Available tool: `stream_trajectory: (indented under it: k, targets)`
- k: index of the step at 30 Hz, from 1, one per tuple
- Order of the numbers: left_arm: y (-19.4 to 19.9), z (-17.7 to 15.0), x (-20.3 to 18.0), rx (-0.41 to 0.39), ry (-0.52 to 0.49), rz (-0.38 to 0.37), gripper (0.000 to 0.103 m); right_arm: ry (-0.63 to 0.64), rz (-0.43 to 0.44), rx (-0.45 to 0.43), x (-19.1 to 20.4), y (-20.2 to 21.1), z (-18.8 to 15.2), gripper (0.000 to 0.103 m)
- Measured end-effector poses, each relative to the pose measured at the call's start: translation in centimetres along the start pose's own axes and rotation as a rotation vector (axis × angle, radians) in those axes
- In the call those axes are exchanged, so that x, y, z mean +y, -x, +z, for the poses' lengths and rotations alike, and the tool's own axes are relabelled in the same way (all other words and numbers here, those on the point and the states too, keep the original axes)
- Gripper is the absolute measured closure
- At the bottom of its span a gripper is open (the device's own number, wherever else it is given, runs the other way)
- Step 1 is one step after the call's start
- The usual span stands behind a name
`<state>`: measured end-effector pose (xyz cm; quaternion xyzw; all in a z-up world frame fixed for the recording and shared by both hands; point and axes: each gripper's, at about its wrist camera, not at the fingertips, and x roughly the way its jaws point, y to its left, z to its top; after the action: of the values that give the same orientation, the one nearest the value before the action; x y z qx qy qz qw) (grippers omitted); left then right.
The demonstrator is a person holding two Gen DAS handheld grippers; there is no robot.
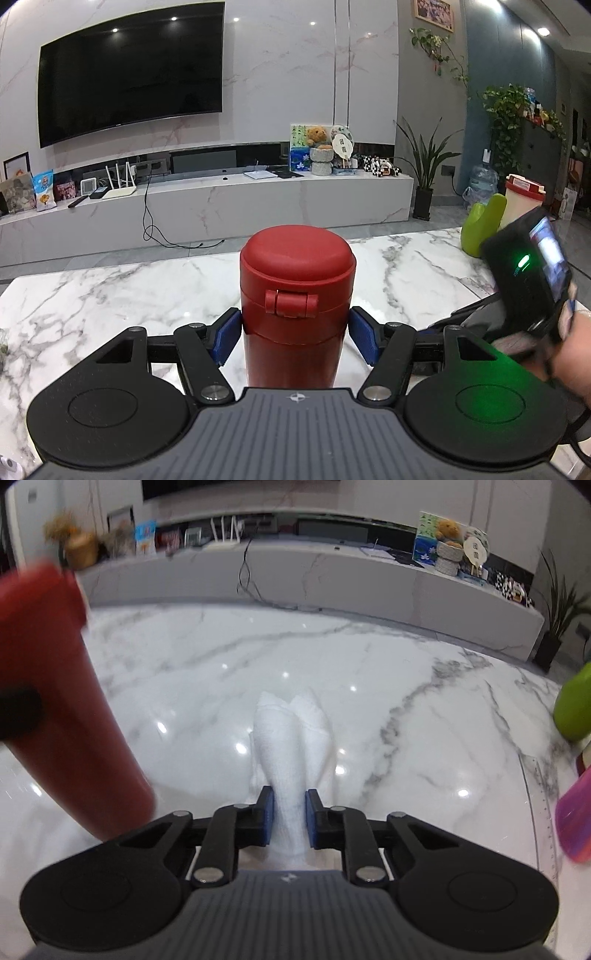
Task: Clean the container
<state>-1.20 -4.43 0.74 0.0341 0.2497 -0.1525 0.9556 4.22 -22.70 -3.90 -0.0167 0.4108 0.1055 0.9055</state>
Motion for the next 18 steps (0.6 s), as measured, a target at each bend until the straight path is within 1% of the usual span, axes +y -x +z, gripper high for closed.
stream_trajectory:
  k: [4, 12, 15, 18]
  targets:
    - [0.2, 0.4, 0.3, 0.042, 0.031, 0.003, 0.041, -0.022, 0.030, -0.096, -0.2, 2.7, 1.0, 0.083]
    - [0.6, 0.3, 0.8, 0.064, 0.018, -0.002, 0.041, -0.128, 0.172, -0.269, -1.0, 8.2, 2.1, 0.083]
    - [0.7, 0.3, 0.9, 0.068, 0.027, -0.008, 0.041, -0.114, 0.234, -0.289, -0.1, 10.1, 2.6, 0.083]
    - [1.0, 0.3, 0.8, 0.054, 0.016, -0.006, 0.041, -0.083, 0.268, -0.282, 0.9, 11.9, 3.9, 0.083]
